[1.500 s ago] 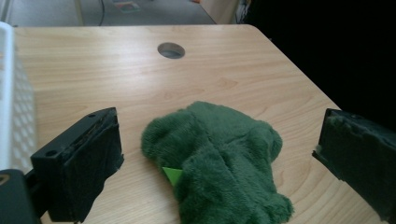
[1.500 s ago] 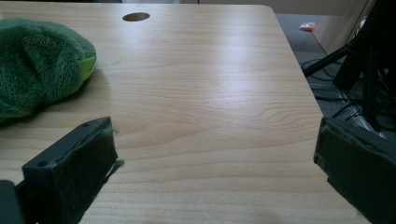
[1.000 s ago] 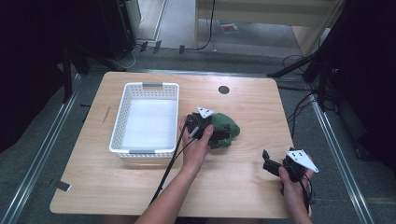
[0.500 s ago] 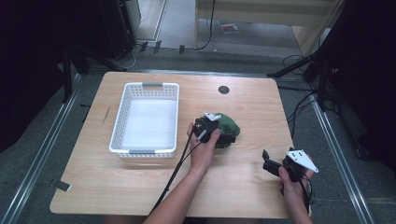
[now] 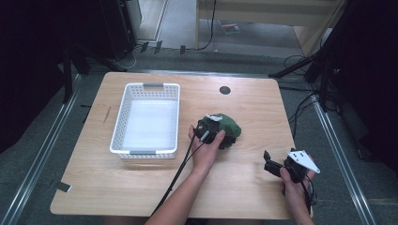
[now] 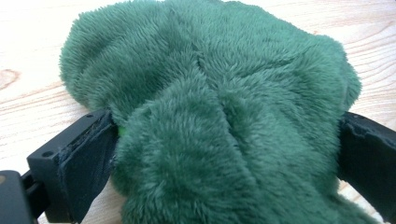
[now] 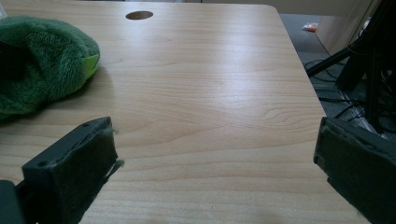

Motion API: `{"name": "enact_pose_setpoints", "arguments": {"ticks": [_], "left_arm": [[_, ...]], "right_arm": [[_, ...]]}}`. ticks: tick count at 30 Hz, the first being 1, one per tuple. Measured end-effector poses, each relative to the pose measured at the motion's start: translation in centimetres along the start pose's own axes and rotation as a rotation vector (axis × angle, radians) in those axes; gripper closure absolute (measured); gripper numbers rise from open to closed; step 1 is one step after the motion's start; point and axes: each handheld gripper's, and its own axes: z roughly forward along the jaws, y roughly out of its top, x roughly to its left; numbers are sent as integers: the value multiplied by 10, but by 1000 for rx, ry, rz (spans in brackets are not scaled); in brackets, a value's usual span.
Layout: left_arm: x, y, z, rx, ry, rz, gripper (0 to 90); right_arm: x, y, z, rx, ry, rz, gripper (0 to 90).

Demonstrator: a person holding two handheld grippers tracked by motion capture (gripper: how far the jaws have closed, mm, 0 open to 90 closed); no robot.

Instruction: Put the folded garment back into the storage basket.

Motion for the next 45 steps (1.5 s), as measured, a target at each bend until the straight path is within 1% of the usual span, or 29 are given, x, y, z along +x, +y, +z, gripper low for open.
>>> {"name": "enact_pose_setpoints", "arguments": {"ticks": [3,6,10,13,15,16,19,20,21,22,23,24,25,28,31,35,37,40,42,44,45], "left_arm": [[-2,1,2,0,10,5,0],[-5,-1,5,16,40,20,0],[-10,-6,9,32,68,54,1],[-11,-7,12,40,84,59,7],[-11,-7,12,37,94,52,21],[-11,-7,12,36,95,52,42],[-12,-8,12,31,98,75,77],[-12,-9,12,30,98,78,137],[-12,-9,11,23,94,84,137],[-12,-8,10,16,82,79,190],[-11,-8,9,14,76,81,190],[-11,-7,8,9,65,75,240],[-10,-7,8,7,63,78,240],[-10,-5,4,-7,48,80,298],[-11,-3,-1,-25,32,70,341],[-11,1,-9,-49,20,67,344],[-12,3,-15,-59,6,70,344],[-14,8,-26,-74,-7,70,333],[-15,13,-34,-92,-26,73,330],[-14,17,-42,-110,-36,71,327],[-14,18,-44,-115,-39,72,326]], "right_arm": [[0,0,0,2,2,3,0],[0,0,0,2,2,3,0],[0,0,0,0,3,0,0],[0,0,0,0,3,-1,0],[0,0,0,0,4,-1,0],[0,0,0,2,5,-1,0],[0,0,0,2,5,3,0],[0,0,0,1,6,3,0],[0,0,0,1,6,3,0],[-1,0,0,1,7,4,0],[-1,0,0,1,7,4,0],[-1,0,0,1,9,3,0],[-1,0,0,1,9,3,0],[-1,0,0,0,12,3,0],[-1,0,0,-1,13,4,0],[-1,0,0,-1,14,4,0],[-1,0,0,-1,14,5,0],[-1,0,0,0,15,4,0],[-1,0,0,1,15,4,0],[-1,0,0,2,15,4,0],[-1,0,0,1,14,2,0]]}}
